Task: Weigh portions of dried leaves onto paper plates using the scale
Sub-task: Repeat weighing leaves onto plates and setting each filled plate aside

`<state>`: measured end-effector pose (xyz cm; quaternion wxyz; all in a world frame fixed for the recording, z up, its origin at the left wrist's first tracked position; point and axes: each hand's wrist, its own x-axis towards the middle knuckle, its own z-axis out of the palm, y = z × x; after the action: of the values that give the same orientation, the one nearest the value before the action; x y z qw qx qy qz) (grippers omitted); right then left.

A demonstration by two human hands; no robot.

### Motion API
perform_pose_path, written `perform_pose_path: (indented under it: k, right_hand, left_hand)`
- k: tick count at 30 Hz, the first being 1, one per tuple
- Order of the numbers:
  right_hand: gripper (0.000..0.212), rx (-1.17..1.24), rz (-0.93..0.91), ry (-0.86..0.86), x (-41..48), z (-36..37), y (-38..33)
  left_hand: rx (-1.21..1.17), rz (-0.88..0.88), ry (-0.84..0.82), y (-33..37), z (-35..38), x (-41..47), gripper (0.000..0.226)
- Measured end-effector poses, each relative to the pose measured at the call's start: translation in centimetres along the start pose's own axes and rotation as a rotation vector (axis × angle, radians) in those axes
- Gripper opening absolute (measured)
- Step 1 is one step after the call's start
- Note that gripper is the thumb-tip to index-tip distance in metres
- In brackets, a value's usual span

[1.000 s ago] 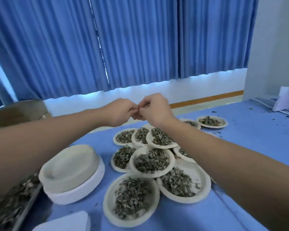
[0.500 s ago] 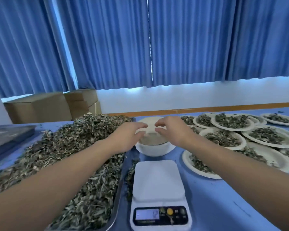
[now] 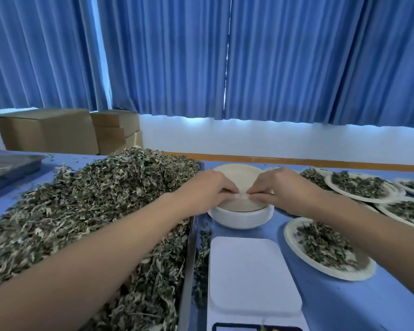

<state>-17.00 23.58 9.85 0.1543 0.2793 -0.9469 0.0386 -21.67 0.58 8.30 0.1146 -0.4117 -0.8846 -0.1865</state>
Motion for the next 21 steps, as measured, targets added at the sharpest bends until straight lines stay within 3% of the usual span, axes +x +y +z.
perform_pose_path:
  k: [9,17,21]
  right_hand:
    - [0.059,-0.308,-0.19,-0.101,-0.1,-0.8,-0.4]
    - [0.033,-0.343,-0.309,-0.044,0.1,-1.2,-0.2]
    - [0.042,-0.326,-0.303,-0.034,0.4,-1.5,-0.1]
  left_hand:
    - [-0.162,0.081,-0.033,-1.7,-0.1,1.0,0.019]
    - [-0.199,0.114,0.021,-2.0,0.4,0.4,0.02]
    - [-0.145,0.16,0.024,-1.8,0.2,0.5,0.019]
